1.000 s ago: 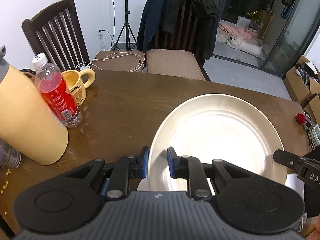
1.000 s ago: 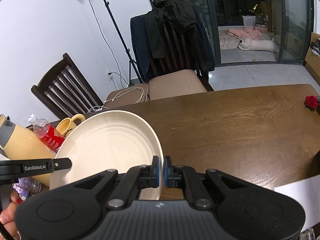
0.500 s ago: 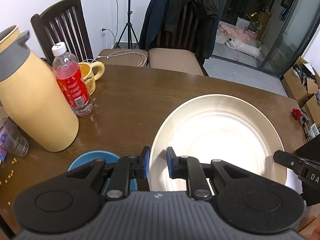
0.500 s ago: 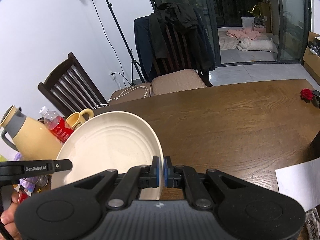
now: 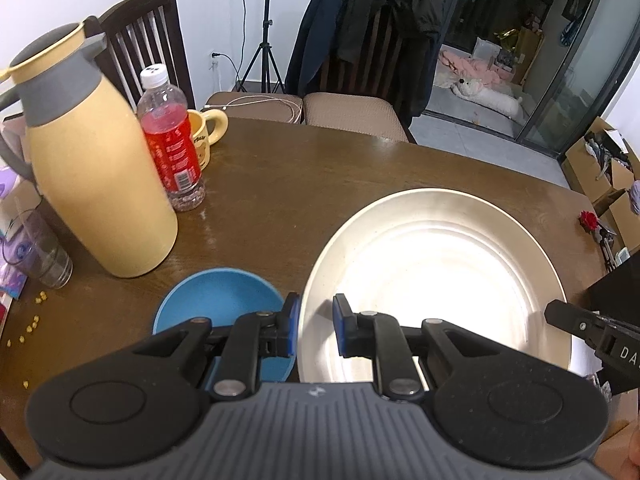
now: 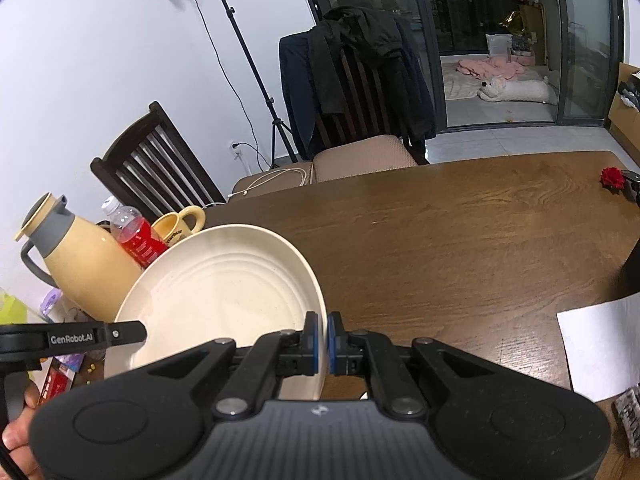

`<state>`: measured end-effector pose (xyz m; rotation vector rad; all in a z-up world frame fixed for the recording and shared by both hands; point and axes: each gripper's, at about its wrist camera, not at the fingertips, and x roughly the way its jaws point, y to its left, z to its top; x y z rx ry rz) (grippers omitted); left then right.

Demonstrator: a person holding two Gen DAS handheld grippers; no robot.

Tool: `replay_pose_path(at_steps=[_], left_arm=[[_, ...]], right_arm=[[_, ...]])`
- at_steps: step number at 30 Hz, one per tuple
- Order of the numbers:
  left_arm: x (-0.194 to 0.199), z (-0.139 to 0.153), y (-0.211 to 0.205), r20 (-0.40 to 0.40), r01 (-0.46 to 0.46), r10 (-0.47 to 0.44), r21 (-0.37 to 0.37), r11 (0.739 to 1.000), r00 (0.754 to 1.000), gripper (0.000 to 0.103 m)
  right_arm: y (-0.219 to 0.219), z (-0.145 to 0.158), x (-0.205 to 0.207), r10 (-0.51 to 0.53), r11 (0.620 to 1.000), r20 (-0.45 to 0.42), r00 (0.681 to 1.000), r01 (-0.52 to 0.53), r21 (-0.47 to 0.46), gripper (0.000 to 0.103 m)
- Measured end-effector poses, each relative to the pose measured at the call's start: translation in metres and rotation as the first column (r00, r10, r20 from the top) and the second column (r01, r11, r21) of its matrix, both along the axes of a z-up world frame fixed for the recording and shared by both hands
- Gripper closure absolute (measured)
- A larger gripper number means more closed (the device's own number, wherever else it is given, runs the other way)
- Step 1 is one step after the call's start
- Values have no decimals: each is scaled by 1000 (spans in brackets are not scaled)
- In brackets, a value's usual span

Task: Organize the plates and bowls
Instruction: 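Carry the held plate with both grippers back past the blue bowl to the stack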

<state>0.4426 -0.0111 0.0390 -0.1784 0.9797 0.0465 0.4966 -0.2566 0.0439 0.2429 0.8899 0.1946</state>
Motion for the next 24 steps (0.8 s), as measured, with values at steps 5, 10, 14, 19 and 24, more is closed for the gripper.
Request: replay_pose_path(at_steps=[5,10,14,19,24], left_arm=[[-12,-3,8,-6,-5,5,-6,1000,1000,85],[-26,-4,14,-11,-6,6,-7,1000,1000,85],[-35,-4,18,-8,-7,7,-9,1000,1000,85],[-48,-4,26,-5,-9,9,-16,1000,1000,85],[-61,-4,32,-1,-8,8,-18,1000,1000,85]], right_arm=[[7,1,-15,5,1000,-2,1000,-5,1,98],[13,2,-24,6,1000,-1,1000,-6,1,98],[17,3,-33,7,1000,2,1000,-7,0,98],[25,3,-47,10,1000,0,1000,-10,-5,98],[32,2,-62,10,1000,-6,1000,-10,-8,98]])
